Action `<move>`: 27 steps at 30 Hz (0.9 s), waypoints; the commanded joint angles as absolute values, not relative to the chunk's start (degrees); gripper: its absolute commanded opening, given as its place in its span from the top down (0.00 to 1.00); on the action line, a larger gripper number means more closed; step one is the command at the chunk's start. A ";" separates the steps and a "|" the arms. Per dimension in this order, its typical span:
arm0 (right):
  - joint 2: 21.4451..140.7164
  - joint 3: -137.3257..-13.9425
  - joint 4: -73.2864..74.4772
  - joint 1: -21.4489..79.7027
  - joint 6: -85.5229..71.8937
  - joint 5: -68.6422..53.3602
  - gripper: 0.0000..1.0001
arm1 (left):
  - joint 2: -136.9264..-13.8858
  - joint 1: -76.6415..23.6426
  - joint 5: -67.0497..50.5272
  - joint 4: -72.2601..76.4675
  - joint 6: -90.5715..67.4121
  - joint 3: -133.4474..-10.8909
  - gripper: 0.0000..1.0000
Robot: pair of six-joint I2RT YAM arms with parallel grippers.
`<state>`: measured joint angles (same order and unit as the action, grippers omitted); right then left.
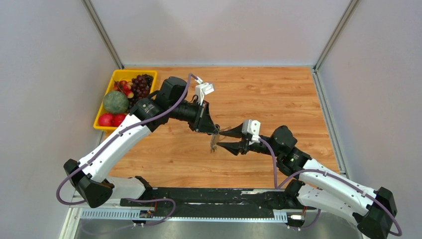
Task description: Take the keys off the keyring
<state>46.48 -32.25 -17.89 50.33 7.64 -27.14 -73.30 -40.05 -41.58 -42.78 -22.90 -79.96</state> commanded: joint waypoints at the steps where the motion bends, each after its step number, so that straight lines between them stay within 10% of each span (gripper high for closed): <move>1: 47.31 -34.80 -20.81 50.97 6.71 -27.32 0.55 | -70.59 -40.08 -43.70 -39.48 -23.95 -81.21 1.00; 27: 47.62 -34.86 -24.85 51.56 7.77 -24.31 0.50 | -70.18 -40.45 -44.96 -38.07 -25.12 -79.73 1.00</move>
